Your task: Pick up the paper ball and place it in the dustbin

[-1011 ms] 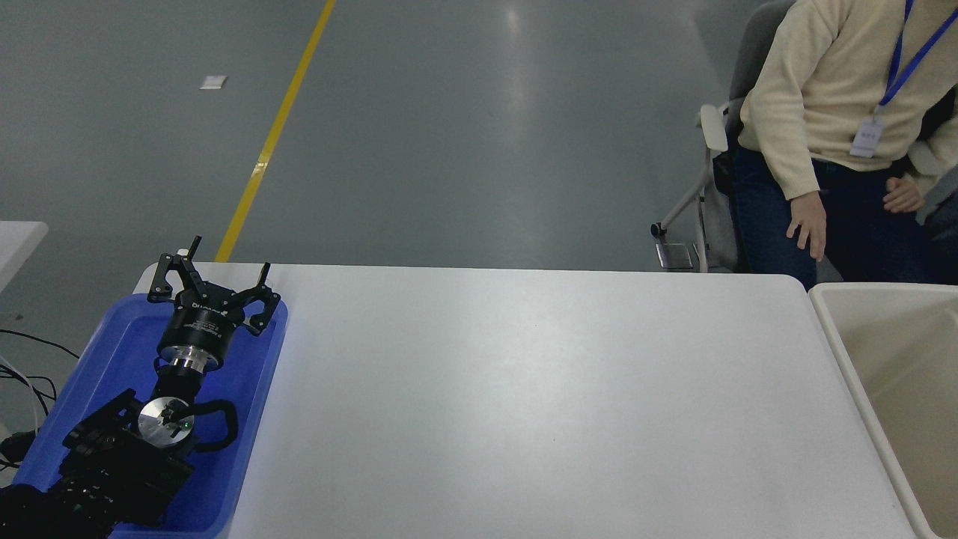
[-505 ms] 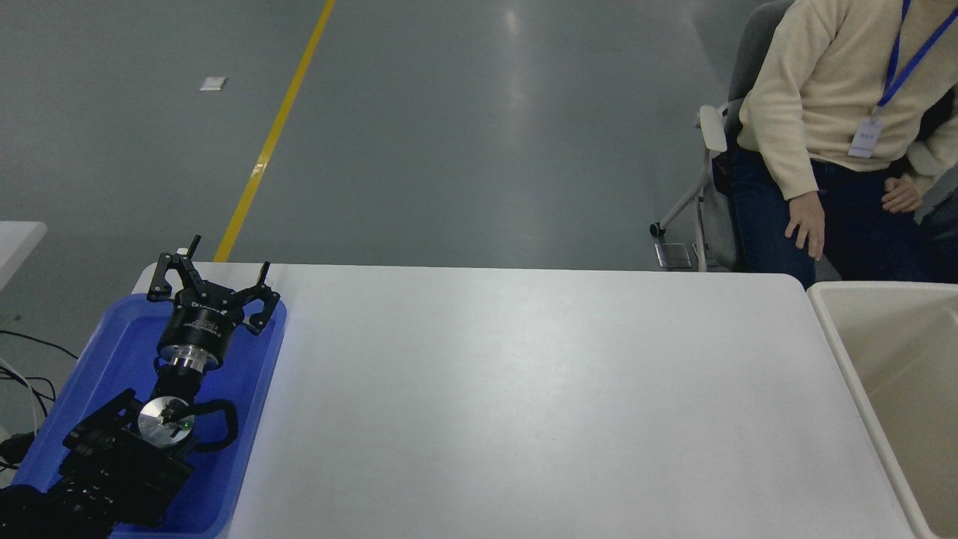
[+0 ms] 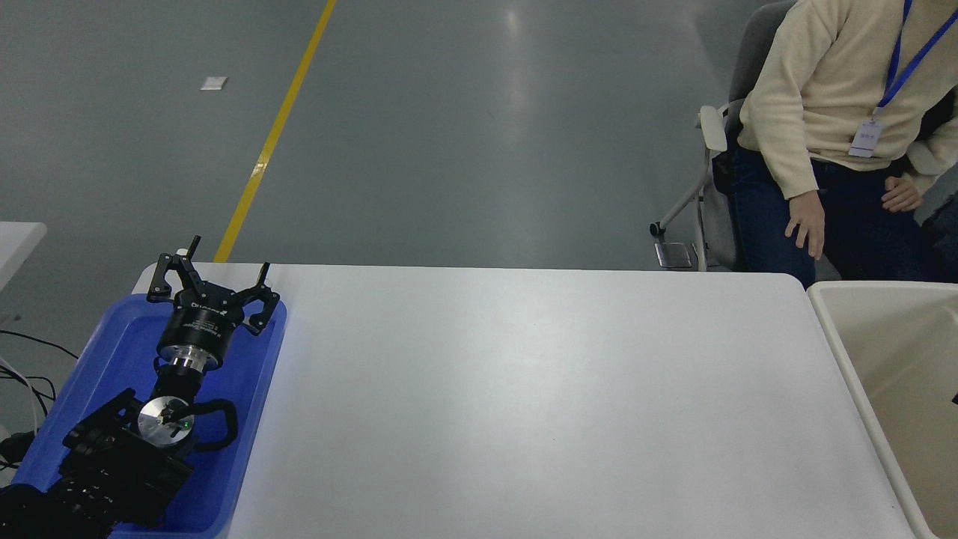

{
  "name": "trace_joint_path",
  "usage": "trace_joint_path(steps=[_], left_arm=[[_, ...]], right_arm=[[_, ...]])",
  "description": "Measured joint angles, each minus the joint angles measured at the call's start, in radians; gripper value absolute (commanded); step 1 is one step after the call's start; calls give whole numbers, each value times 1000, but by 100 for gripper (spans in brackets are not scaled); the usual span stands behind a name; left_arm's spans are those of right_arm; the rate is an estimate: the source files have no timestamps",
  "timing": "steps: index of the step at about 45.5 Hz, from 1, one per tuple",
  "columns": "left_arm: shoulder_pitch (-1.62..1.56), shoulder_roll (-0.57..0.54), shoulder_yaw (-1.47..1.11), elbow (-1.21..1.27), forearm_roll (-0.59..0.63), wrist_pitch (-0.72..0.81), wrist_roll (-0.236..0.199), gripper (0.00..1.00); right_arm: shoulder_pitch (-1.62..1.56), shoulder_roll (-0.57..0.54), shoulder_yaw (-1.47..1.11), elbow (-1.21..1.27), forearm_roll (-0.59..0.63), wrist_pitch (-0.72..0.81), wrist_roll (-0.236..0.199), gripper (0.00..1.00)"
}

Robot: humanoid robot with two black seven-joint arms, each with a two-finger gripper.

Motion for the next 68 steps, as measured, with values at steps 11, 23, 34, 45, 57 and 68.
trace_joint_path(steps=[11, 23, 34, 45, 57, 68], left_arm=[[0, 0, 0, 0, 0, 0, 0, 100], [0, 0, 0, 0, 0, 0, 0, 100], [0, 0, 0, 0, 0, 0, 0, 100], [0, 0, 0, 0, 0, 0, 0, 100], [0, 0, 0, 0, 0, 0, 0, 100], [0, 0, 0, 0, 0, 0, 0, 100]], right_arm=[[-1, 3, 29, 0, 1, -67, 1, 94], [5, -1, 55, 27, 2, -90, 1, 96], [37, -24, 75, 94, 2, -93, 1, 99], [117, -165, 76, 344, 2, -88, 0, 100], [203, -300, 209, 666, 1, -79, 4, 100], [133, -284, 634, 765, 1, -68, 6, 100]])
